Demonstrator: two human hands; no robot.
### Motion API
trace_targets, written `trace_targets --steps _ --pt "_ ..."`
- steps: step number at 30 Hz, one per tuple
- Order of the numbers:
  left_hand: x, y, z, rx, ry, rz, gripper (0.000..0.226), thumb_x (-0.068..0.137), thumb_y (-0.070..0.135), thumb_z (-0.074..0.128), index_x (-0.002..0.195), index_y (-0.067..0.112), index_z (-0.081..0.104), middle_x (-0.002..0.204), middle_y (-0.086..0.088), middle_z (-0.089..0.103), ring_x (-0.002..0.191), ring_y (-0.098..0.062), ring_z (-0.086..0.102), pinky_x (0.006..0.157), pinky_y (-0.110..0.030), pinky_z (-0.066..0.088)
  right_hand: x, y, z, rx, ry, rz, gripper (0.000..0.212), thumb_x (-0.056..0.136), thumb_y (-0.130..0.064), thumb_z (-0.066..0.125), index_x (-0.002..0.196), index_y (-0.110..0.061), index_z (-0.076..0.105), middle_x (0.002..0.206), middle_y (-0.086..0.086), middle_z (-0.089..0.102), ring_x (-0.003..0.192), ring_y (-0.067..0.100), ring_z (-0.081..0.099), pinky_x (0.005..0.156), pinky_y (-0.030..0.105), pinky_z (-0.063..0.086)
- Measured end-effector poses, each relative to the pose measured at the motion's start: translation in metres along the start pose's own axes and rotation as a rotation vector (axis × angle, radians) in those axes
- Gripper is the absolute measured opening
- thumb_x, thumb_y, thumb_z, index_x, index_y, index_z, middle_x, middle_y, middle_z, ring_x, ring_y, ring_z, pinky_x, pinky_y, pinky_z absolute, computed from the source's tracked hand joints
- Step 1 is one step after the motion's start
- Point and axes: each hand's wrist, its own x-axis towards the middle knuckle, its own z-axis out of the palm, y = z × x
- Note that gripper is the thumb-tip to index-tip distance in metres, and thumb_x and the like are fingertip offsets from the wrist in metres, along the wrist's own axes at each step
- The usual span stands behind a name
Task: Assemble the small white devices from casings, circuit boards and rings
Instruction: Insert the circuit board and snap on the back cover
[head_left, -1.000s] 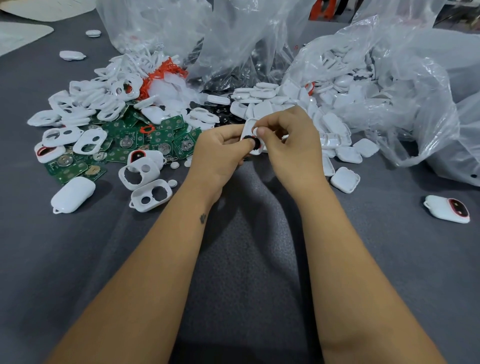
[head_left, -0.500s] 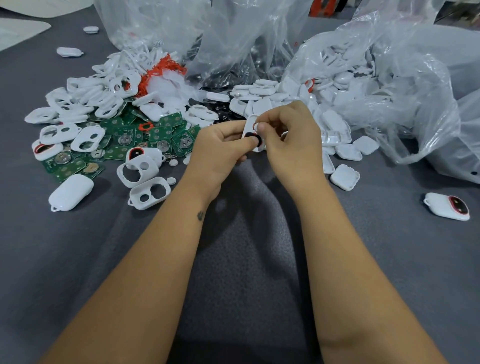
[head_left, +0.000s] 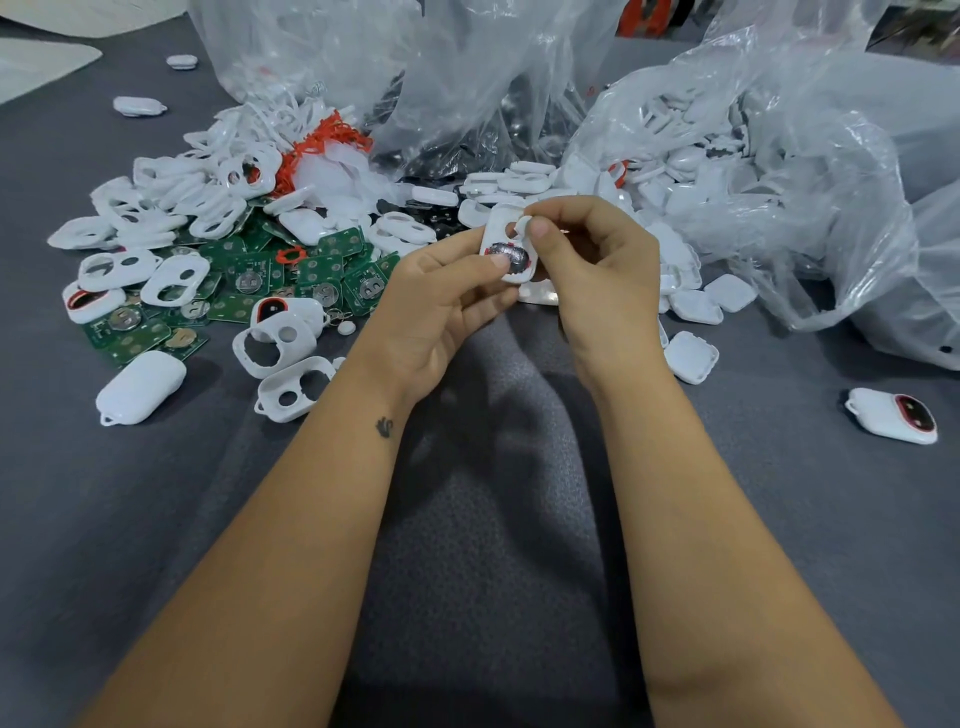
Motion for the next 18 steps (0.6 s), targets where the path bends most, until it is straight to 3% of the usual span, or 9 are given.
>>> trace_targets --steps 6,18 --pt "-0.0003 0.0008 -0.0019 -0.015 -0.013 -0.012 0.027 0.092 0.000 0.053 0.114 0.007 0.066 0.090 0.001 0.072 0.074 -0.005 0.065 0.068 -0.018 0.054 0.0010 0.0011 -0.0004 0.054 -0.015 0.015 0.019 0.087 0.001 0.065 0.083 -0.017 0.069 0.084 0.006 0.069 0.081 0.020 0.060 0.081 0.038 0.054" --pt "-0.0008 0.0014 0.0001 0.021 0.001 0.002 0.032 0.090 -0.004 0.055 0.114 0.013 0.067 0.093 0.002 0.072 0.078 -0.006 0.066 0.071 -0.019 0.054 0.0004 -0.0004 -0.0025 0.054 -0.042 -0.019 0.021 0.086 0.001 0.065 0.083 -0.019 0.069 0.082 -0.001 0.069 0.082 0.015 0.062 0.082 0.034 0.053"
